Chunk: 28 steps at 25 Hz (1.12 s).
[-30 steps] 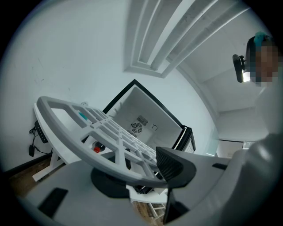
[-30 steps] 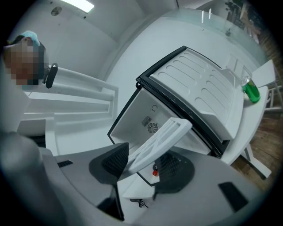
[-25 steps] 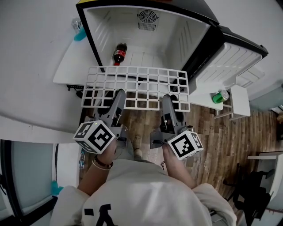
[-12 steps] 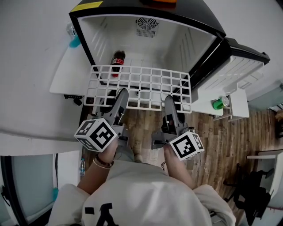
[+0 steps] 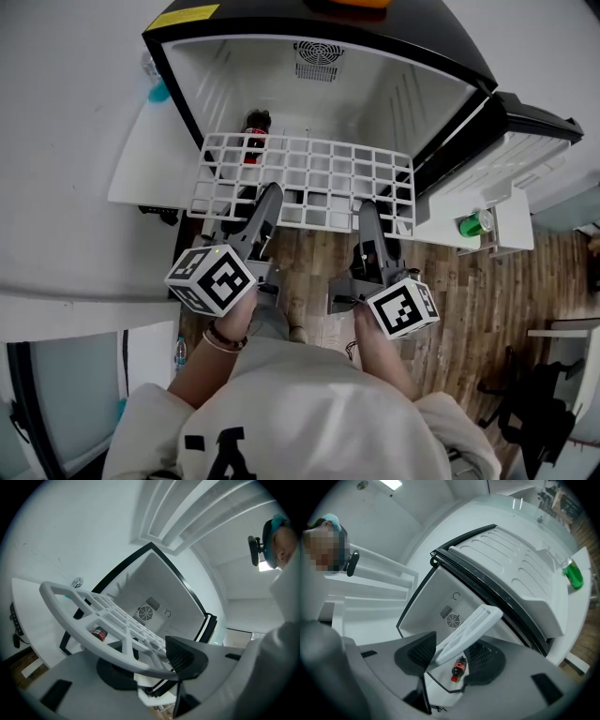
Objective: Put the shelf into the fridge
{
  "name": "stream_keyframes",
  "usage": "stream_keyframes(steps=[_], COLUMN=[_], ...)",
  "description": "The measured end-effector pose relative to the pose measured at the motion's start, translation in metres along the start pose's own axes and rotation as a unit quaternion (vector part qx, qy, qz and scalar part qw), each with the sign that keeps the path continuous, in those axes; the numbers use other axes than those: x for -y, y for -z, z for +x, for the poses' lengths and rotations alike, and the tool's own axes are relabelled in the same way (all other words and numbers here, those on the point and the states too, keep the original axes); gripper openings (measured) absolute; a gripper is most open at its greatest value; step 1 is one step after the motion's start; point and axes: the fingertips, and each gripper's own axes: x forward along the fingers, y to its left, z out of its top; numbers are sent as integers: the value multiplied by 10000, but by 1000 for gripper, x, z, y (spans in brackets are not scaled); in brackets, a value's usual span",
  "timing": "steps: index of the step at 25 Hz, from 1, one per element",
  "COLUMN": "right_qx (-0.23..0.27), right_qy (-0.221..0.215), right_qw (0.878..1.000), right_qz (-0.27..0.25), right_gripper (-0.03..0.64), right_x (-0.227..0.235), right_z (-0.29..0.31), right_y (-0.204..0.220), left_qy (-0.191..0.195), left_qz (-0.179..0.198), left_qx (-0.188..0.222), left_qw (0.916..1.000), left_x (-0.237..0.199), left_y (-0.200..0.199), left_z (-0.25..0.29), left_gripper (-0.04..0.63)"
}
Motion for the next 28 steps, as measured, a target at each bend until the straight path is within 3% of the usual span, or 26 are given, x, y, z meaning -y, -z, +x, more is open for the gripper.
stream_keyframes(steps=[28], right_qx=[166], right_qy=[17], right_qw=[9998], right_qz=[59], right_gripper=[193], right_x=[4], right_z=[25], right_y=[-5], left_qy=[12], left_qz=[-31], left_qx=[-116], left_qw=[9999], left_x=[-8], left_y=[-12], left_z=[24], left_gripper=[172])
